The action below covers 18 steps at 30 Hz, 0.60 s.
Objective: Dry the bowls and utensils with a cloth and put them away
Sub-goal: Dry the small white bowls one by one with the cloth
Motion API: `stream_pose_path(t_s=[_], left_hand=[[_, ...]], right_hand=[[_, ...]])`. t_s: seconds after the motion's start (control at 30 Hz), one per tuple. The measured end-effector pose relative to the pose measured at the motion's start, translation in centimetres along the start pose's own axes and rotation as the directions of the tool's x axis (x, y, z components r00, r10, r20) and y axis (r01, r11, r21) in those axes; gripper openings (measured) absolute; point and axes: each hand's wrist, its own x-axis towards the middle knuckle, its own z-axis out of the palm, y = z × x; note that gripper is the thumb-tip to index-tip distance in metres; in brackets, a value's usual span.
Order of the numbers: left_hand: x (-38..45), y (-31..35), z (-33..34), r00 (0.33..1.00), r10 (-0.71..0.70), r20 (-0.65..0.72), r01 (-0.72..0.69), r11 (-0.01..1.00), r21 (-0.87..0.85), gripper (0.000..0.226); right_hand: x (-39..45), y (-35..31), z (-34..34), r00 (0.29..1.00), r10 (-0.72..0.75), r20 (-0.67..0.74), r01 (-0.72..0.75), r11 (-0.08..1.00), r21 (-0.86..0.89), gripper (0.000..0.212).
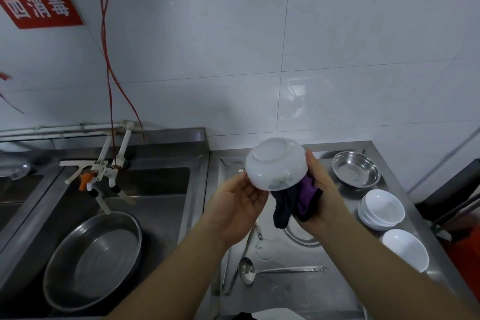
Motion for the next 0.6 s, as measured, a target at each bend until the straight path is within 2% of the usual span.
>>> stream_pose_path(t_s=[0.17, 0.23, 0.3, 0.33, 0.4, 0.47, 0.53, 0.6], left_hand=[[0.0, 1.6, 1.4, 0.996, 0.092, -0.006, -0.092, 0.986, -0.138, 0.041], [0.2, 2.3, 1.6, 0.992, 0.116, -0.047, -0.120, 0.988, -0.099, 0.038], [0.4, 2.9, 1.4, 0.983, 0.158, -0.093, -0.160, 0.987, -0.010, 0.033], [0.4, 3.1, 1.3, 0.977, 0.183, -0.109, -0.179, 0.983, 0.048, 0.028], [0.1, 3.2, 1.3, 0.966, 0.220, -0.137, -0.193, 0.963, 0.186, 0.021], [0.0, 2.9, 1.5, 0.960, 0.239, -0.148, -0.176, 0.922, 0.346, 0.019], [-0.2, 2.2, 1.9, 0.968, 0.229, -0.101, -0.156, 0.866, 0.475, 0.017], [-0.4, 1.7, 2.5, 0.984, 0.178, -0.008, -0.149, 0.842, 0.519, 0.019]], right_hand=[[0.5, 1.1, -0.4, 0.986, 0.148, -0.079, -0.156, 0.981, -0.116, 0.066], [0.6, 1.4, -0.8, 0.962, 0.221, -0.160, -0.254, 0.939, -0.232, 0.059], [0.6, 1.3, -1.2, 0.936, 0.199, -0.291, -0.286, 0.912, -0.293, 0.051], [0.7, 1.0, -1.2, 0.931, 0.144, -0.334, -0.247, 0.925, -0.290, 0.046], [0.7, -0.1, -0.6, 0.934, -0.034, -0.356, -0.070, 0.958, -0.277, 0.033], [0.6, -1.6, 0.7, 0.928, -0.239, -0.286, 0.126, 0.923, -0.364, 0.020], [0.1, -2.8, 2.2, 0.904, -0.418, -0.092, 0.313, 0.792, -0.523, 0.020], [-0.9, -3.4, 3.5, 0.850, -0.494, 0.183, 0.469, 0.554, -0.688, 0.029]])
